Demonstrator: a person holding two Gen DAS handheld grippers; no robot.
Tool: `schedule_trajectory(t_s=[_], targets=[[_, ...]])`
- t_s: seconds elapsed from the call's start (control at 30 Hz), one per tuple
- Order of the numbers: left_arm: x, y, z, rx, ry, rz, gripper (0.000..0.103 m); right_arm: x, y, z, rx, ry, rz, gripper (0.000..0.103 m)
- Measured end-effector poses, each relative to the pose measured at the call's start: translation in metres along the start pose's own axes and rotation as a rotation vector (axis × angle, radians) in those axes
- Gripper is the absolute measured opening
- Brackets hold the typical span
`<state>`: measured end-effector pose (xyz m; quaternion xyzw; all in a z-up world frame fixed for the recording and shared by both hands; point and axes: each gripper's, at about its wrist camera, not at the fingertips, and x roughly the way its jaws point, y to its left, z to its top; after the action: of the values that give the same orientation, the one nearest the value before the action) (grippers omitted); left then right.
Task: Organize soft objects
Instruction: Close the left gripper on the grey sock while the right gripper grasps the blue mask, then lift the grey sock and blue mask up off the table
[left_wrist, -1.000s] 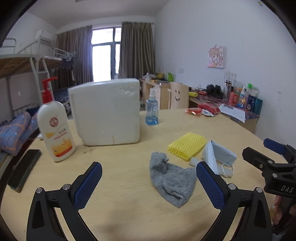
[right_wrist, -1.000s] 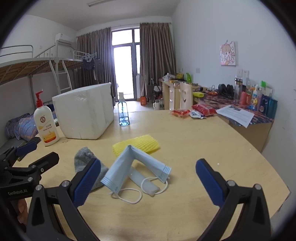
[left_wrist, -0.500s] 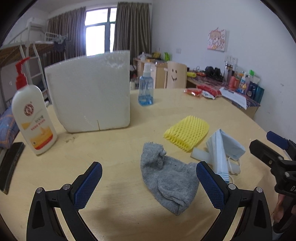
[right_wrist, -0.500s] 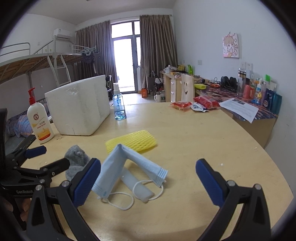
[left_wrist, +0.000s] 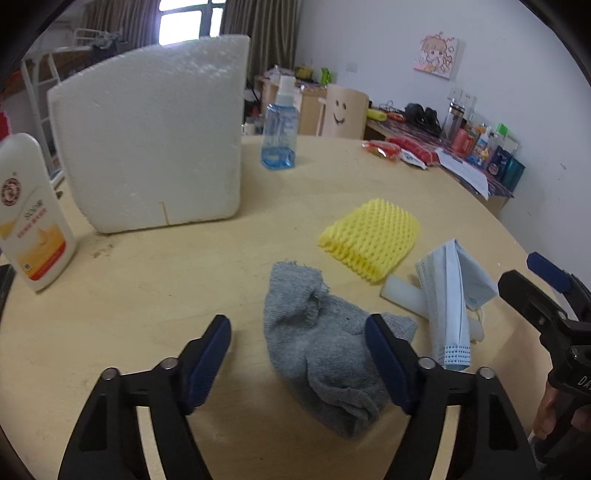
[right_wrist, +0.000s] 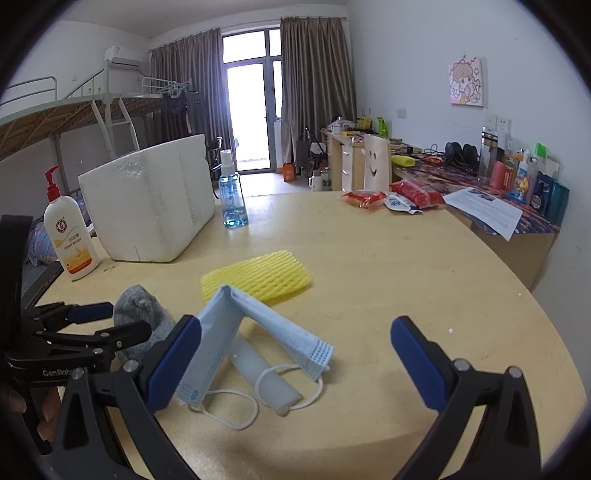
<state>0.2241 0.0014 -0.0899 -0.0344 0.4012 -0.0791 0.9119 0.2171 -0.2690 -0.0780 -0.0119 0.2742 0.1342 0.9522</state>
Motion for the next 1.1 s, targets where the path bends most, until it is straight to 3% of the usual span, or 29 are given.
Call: schedule_trajectory(t_s=[0.07,0.4,0.47,0.53,0.67,0.87,1.0,1.1], targets=[[0.003,-0.002,0.0,0.004,0.016,-0.006,0.069,0.001,0.0,0.001,0.0,0.001,0.0,0.103],[0.008,-0.005,-0.003,0.029,0.038,0.003,0.068,0.011,0.008,0.005,-0.029,0.022,0.03,0.103],[0.011,-0.004,-0.004,0.028,0.052,-0.008,0.056,0.013,0.011,0.005,-0.038,0.03,0.036,0.103],[0.011,-0.005,-0.004,0.032,0.05,-0.015,0.053,0.016,0.014,0.005,-0.054,0.039,0.036,0.103],[0.009,-0.008,-0.005,0.046,0.052,-0.067,0.028,0.022,0.017,0.005,-0.07,0.062,0.047,0.103],[0.005,-0.011,-0.006,0.058,0.03,-0.076,0.018,0.026,0.023,0.005,-0.097,0.083,0.059,0.101],[0.002,-0.012,-0.005,0.058,0.016,-0.079,0.018,0.031,0.027,0.004,-0.118,0.113,0.067,0.087],[0.002,-0.009,-0.004,0.044,0.012,-0.071,0.018,0.033,0.031,0.003,-0.127,0.127,0.066,0.083]])
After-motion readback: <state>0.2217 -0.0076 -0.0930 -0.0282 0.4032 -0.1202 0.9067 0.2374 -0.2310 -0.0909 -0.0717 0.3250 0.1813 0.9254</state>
